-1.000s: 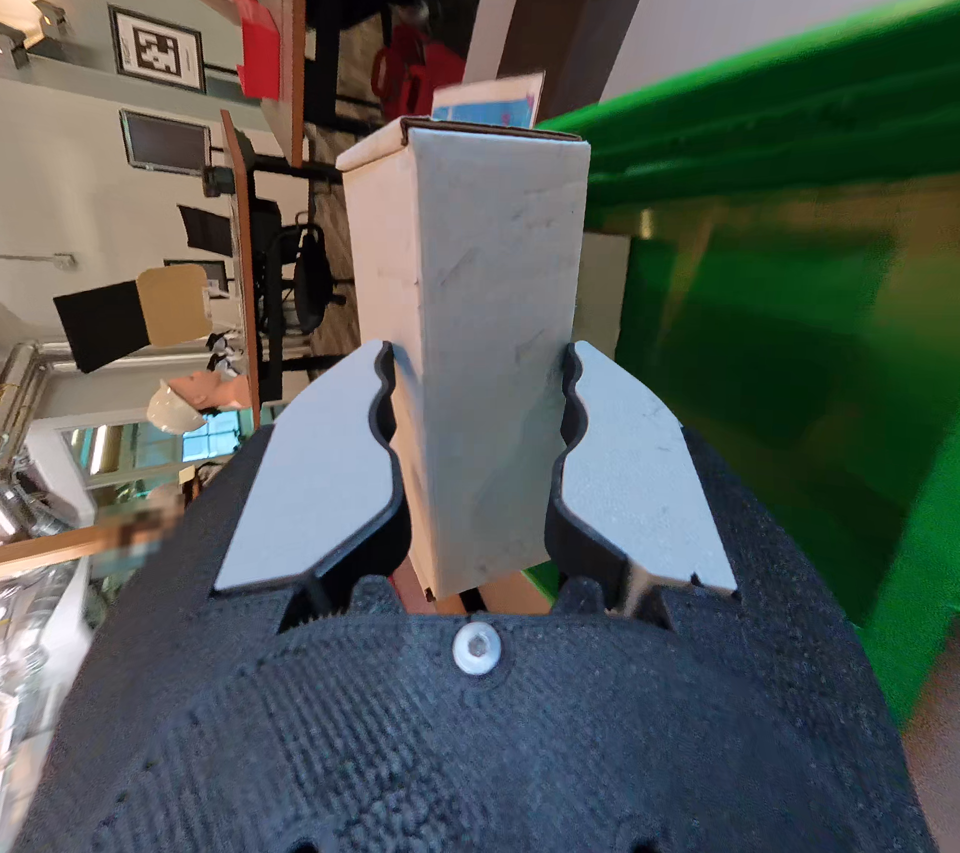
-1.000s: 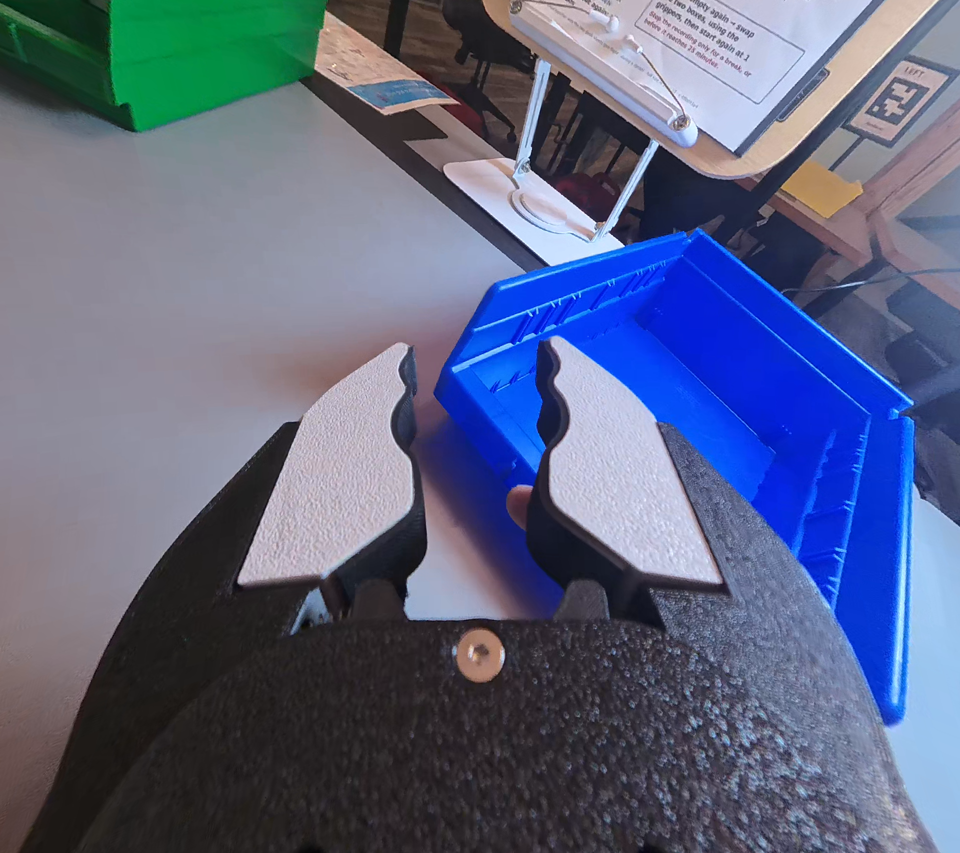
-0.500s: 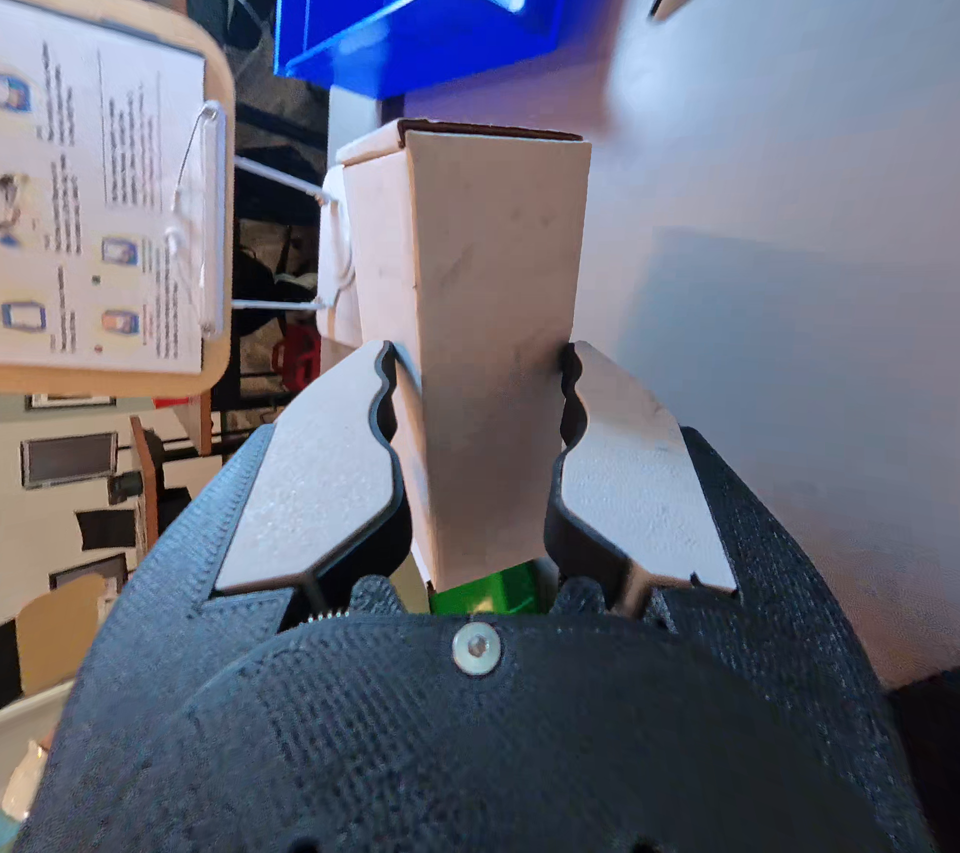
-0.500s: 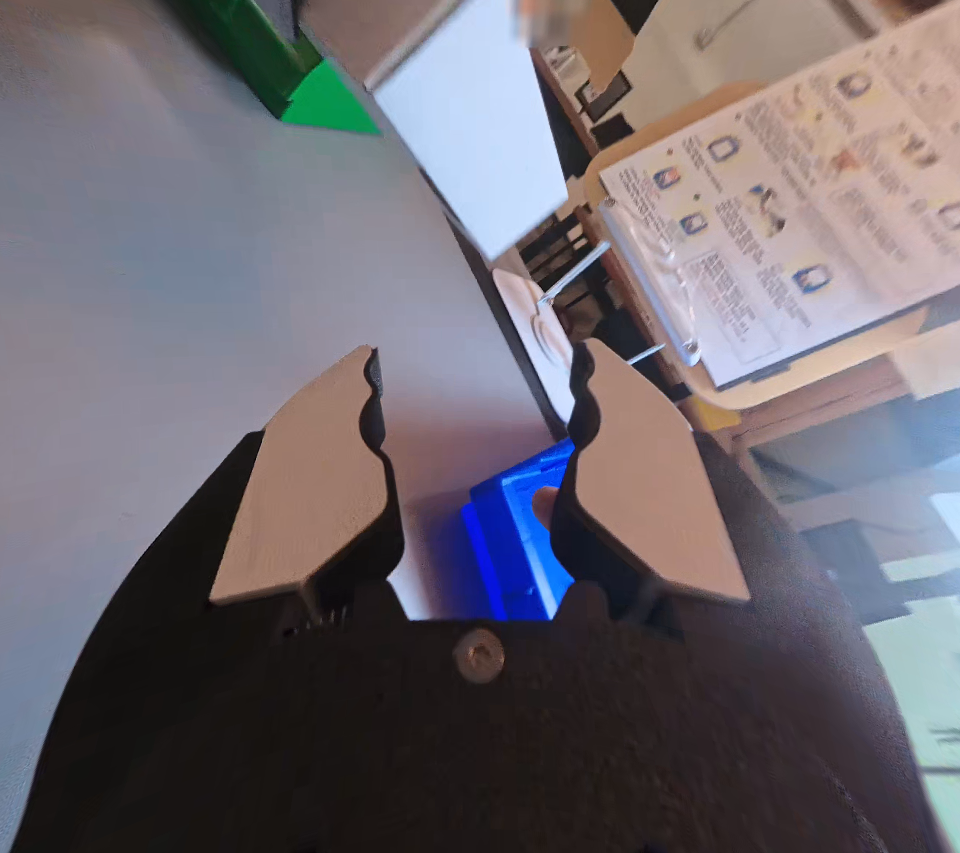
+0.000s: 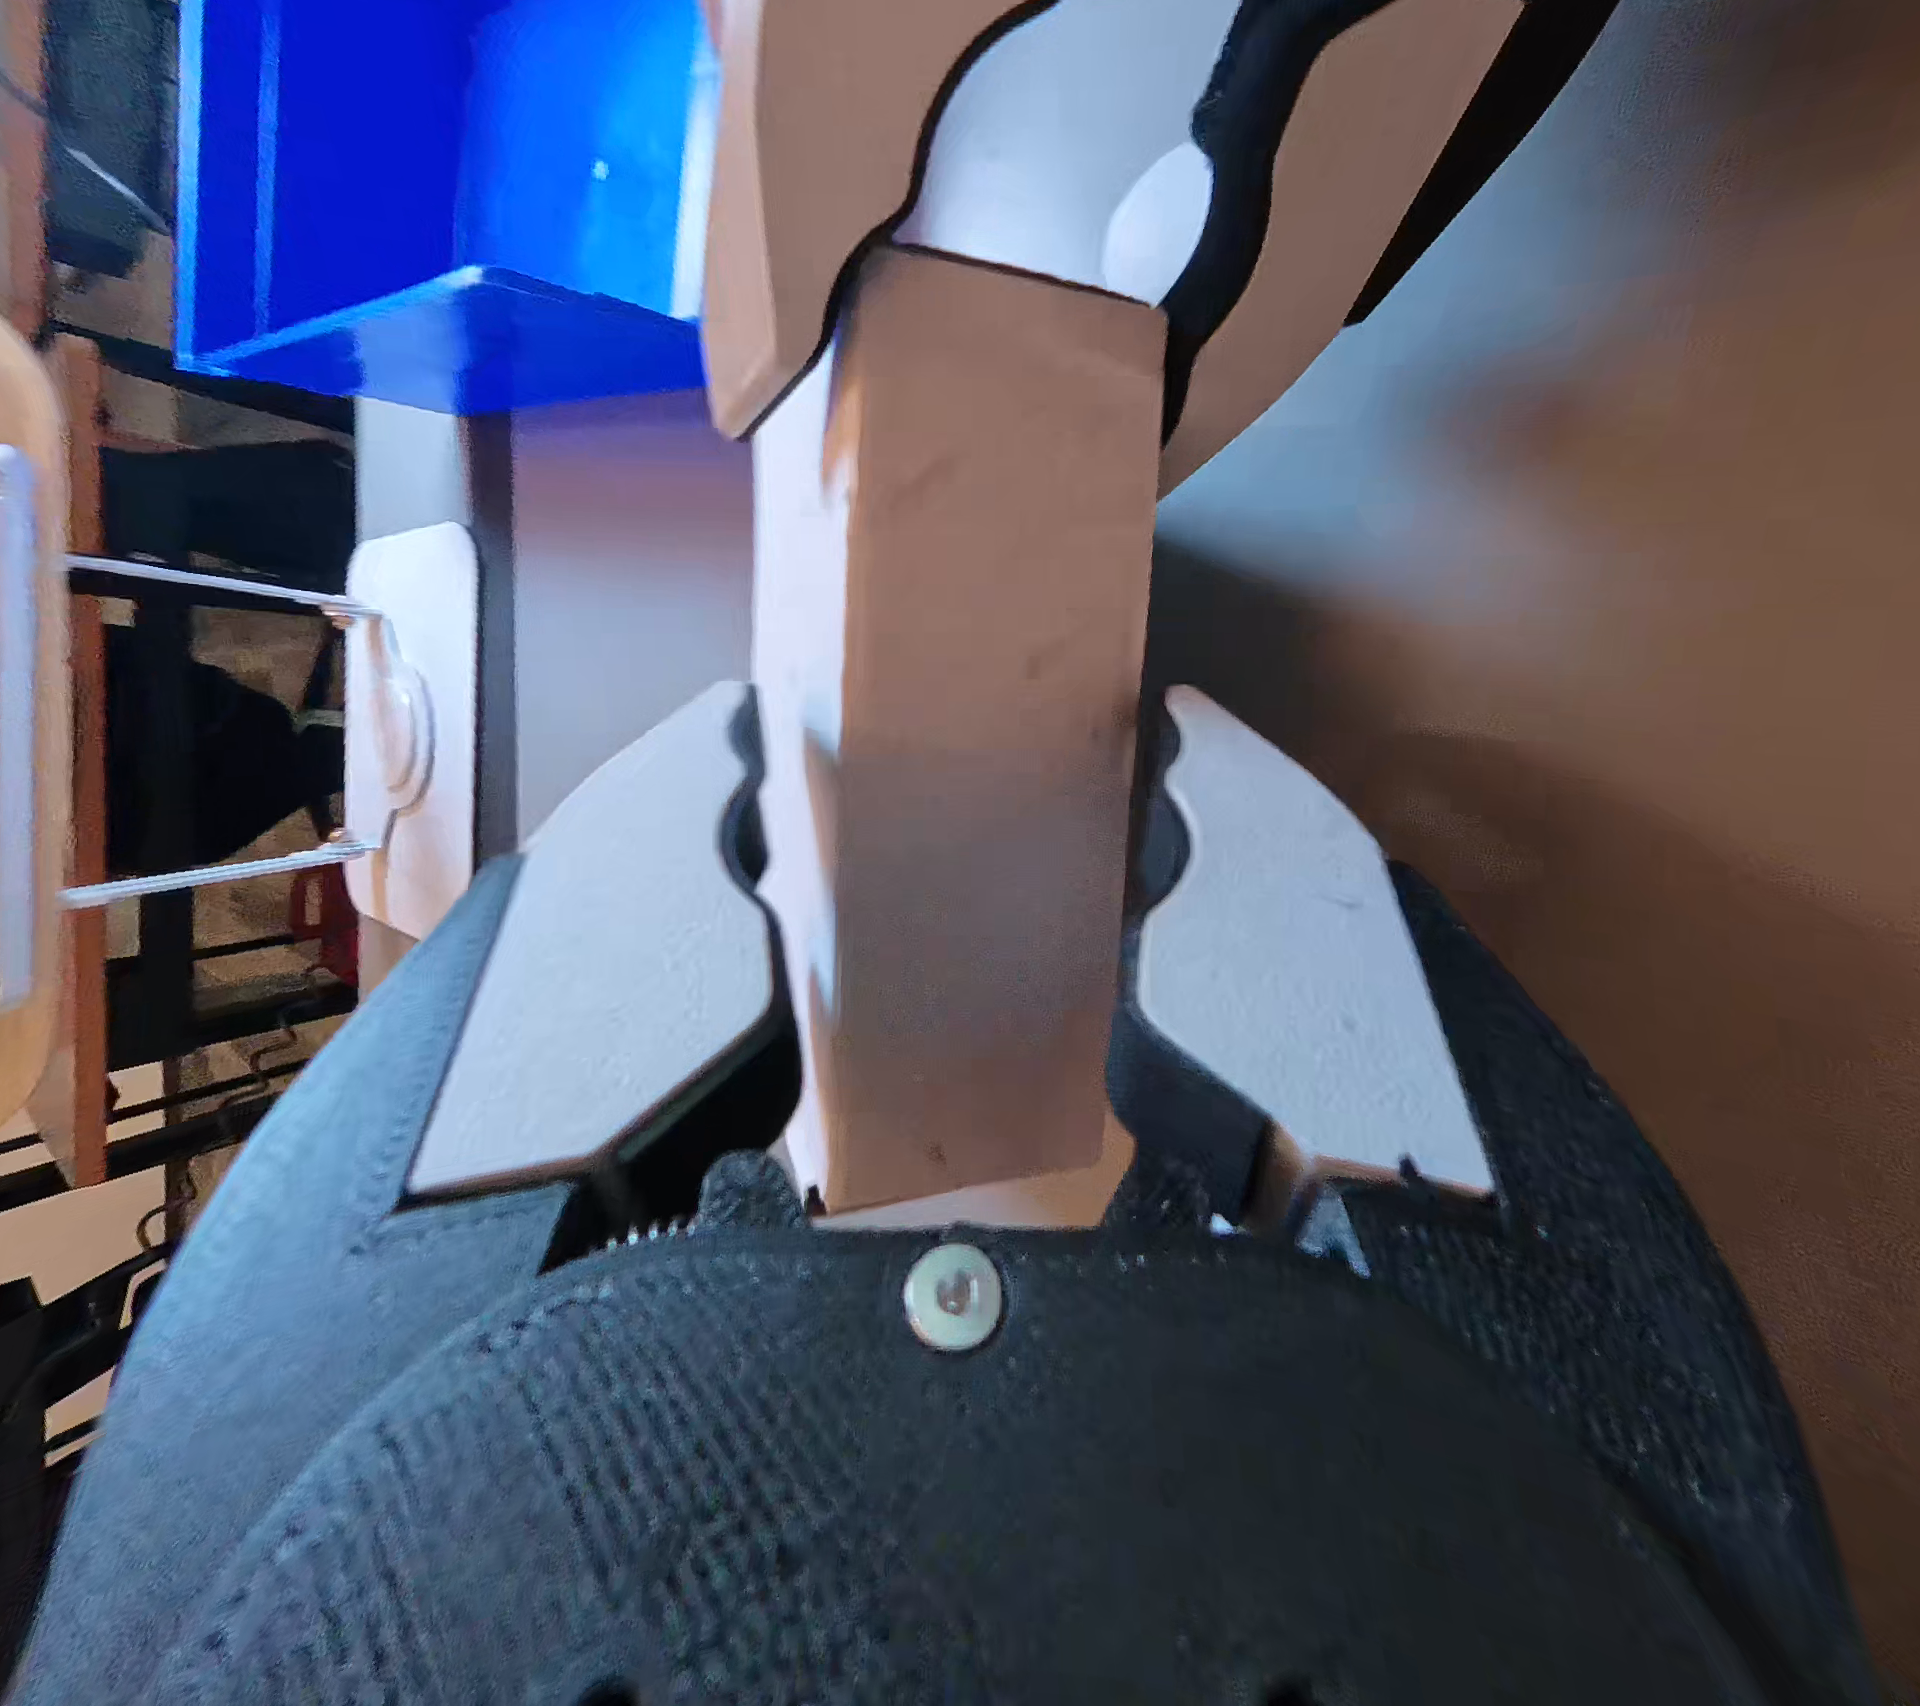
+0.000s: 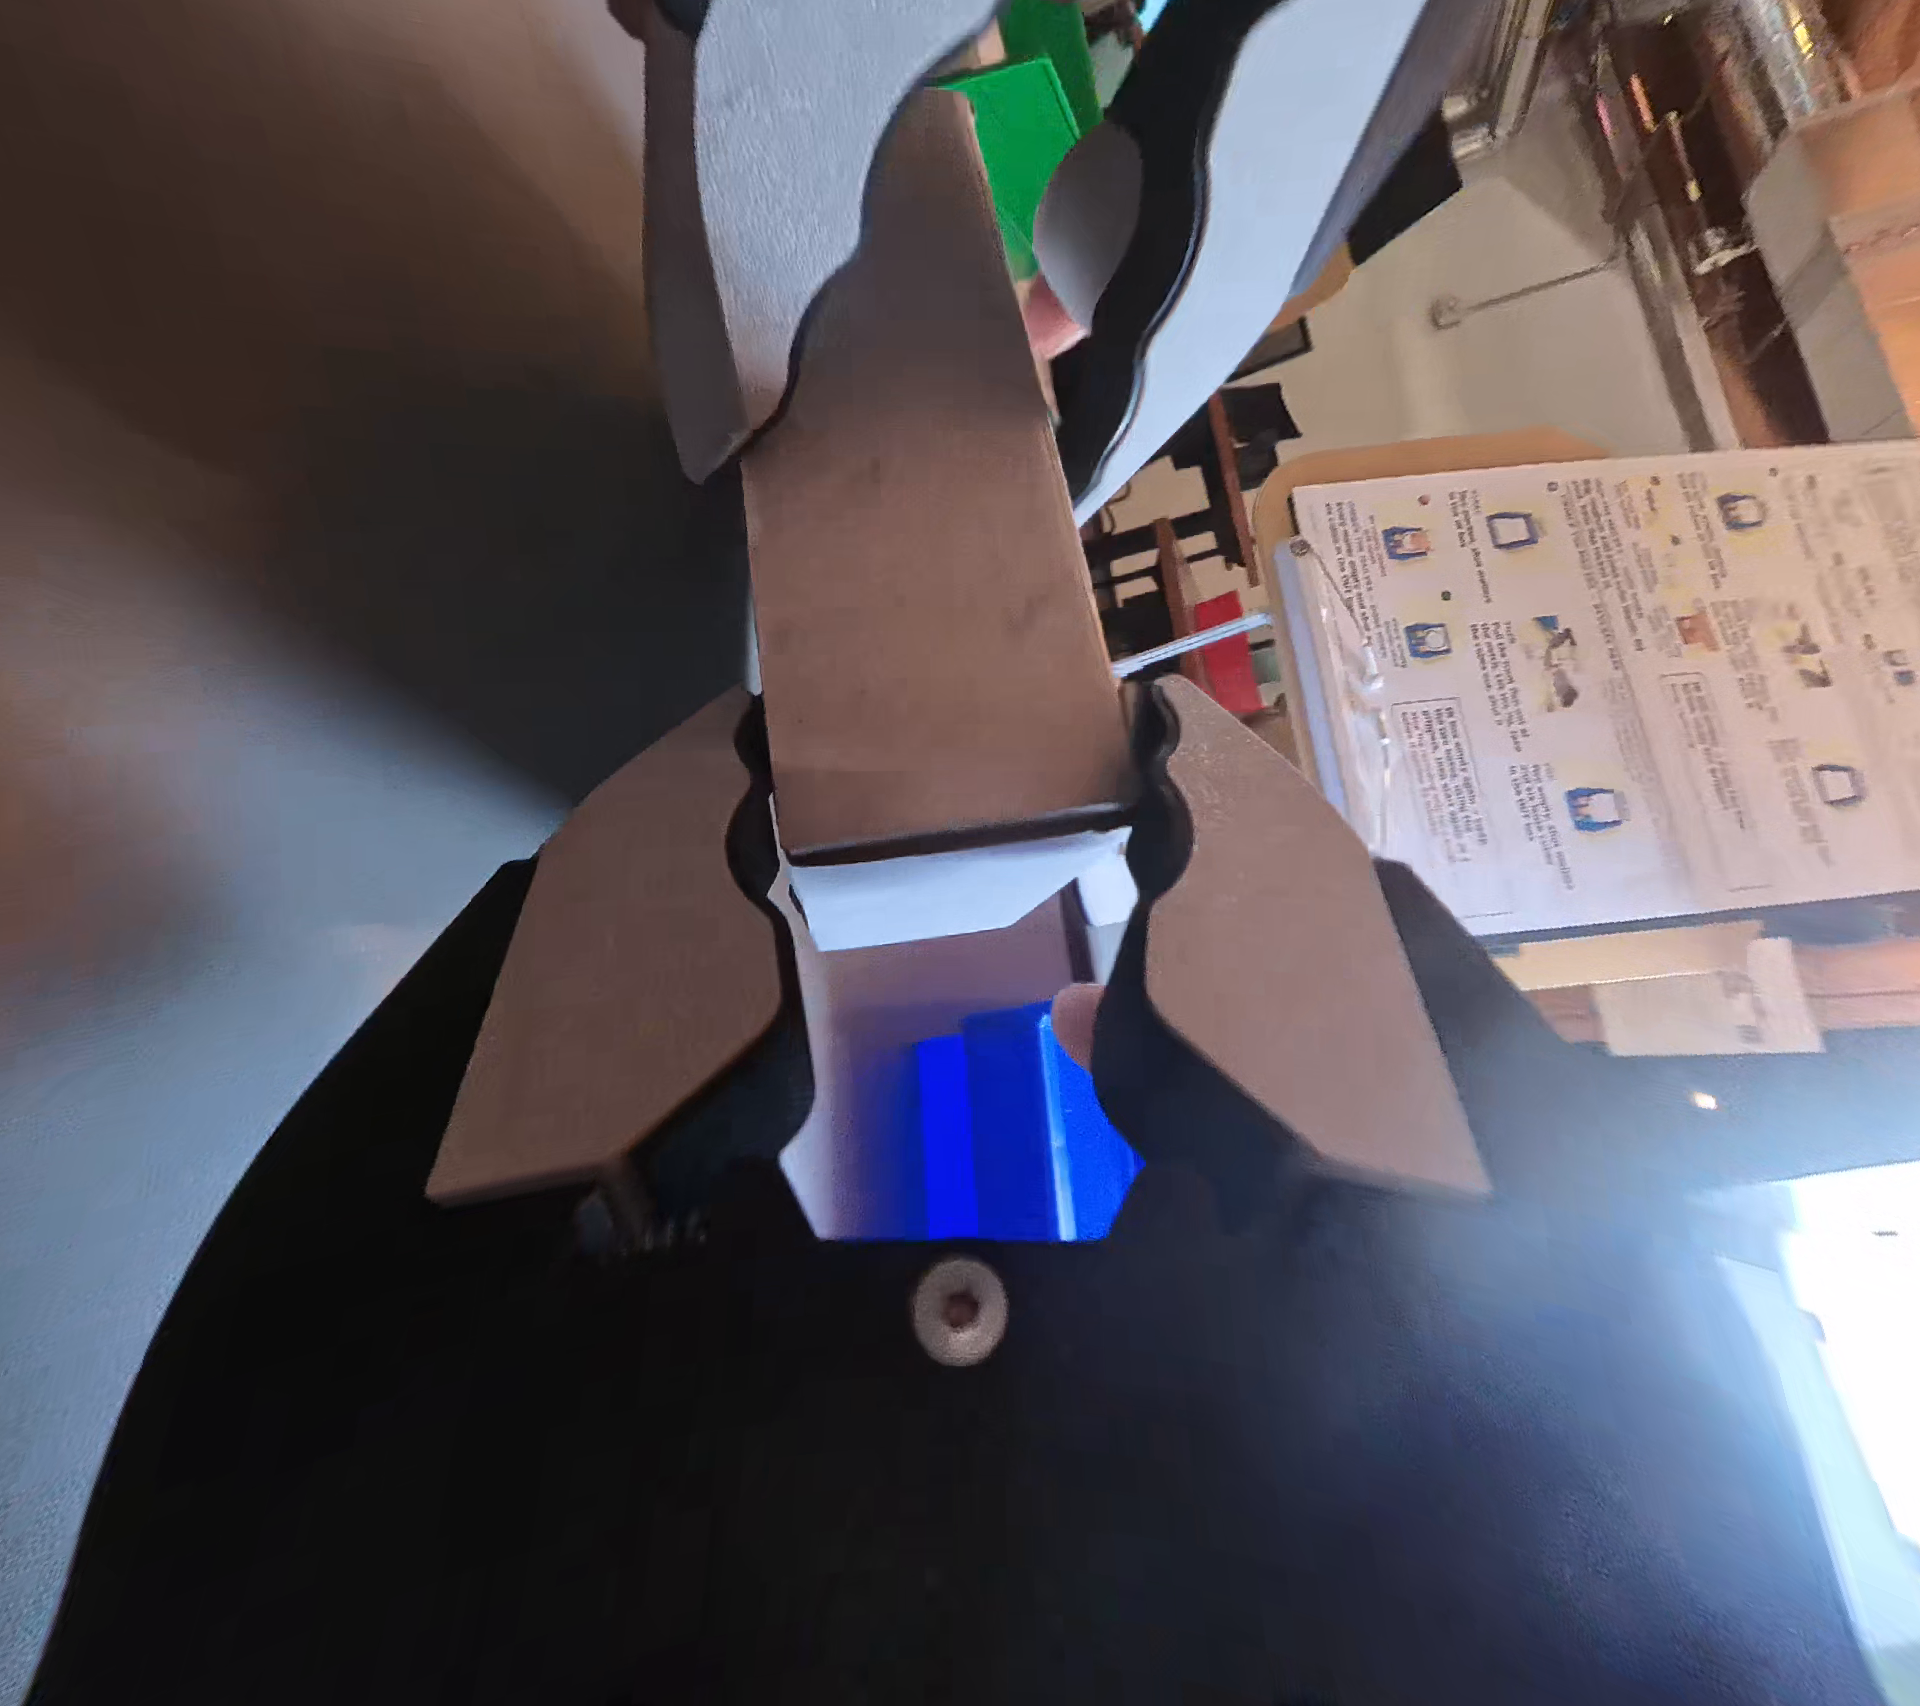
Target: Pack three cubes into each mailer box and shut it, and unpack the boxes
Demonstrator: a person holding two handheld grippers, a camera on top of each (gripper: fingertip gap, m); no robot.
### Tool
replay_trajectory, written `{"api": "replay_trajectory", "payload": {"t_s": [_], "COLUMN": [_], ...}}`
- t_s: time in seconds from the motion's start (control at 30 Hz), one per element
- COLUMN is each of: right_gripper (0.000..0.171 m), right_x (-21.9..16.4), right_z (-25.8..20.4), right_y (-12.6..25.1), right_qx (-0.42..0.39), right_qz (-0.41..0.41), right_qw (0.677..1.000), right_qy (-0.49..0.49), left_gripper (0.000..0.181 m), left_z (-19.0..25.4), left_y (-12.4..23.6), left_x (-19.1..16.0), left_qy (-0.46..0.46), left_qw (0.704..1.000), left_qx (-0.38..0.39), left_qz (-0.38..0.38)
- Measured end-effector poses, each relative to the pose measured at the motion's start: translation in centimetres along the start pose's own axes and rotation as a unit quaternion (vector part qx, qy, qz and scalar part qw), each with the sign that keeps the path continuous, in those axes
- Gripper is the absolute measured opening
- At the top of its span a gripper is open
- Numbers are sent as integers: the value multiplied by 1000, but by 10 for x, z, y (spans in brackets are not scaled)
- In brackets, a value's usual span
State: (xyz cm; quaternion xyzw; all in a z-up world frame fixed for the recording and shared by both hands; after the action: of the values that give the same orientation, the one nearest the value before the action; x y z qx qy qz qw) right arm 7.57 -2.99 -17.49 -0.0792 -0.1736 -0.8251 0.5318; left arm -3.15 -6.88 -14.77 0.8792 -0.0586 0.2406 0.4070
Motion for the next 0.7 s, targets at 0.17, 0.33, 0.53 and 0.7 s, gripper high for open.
{"api": "replay_trajectory", "payload": {"t_s": [0.17,0.33,0.53,0.7], "right_gripper": [66,66,66,68], "right_x": [-20,-29,-27,-26], "right_z": [5,9,8,11], "right_y": [9,15,17,18], "right_qx": [47,68,82,92], "right_qz": [32,48,64,50], "right_qw": [994,990,986,985], "right_qy": [-95,-114,-130,-135], "left_gripper": [94,83,71,70], "left_z": [-4,9,8,6], "left_y": [11,16,-2,-4], "left_x": [-28,-60,-62,-62], "left_qy": [38,66,29,35], "left_qw": [997,970,975,981], "left_qx": [9,34,93,78], "left_qz": [71,229,201,175]}}
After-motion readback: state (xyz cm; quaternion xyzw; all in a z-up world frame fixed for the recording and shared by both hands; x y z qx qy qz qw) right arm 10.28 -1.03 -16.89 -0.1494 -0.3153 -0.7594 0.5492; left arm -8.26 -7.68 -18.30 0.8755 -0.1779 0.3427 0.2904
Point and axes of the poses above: each gripper's, where its closed fingertips meet, y back along the fingers, x out of its top, z = x × y across the jaws, the point moved 7 cm from there along y, back along the fingers, and after that the axes turned 3 degrees about y, right-handed, at the moved point
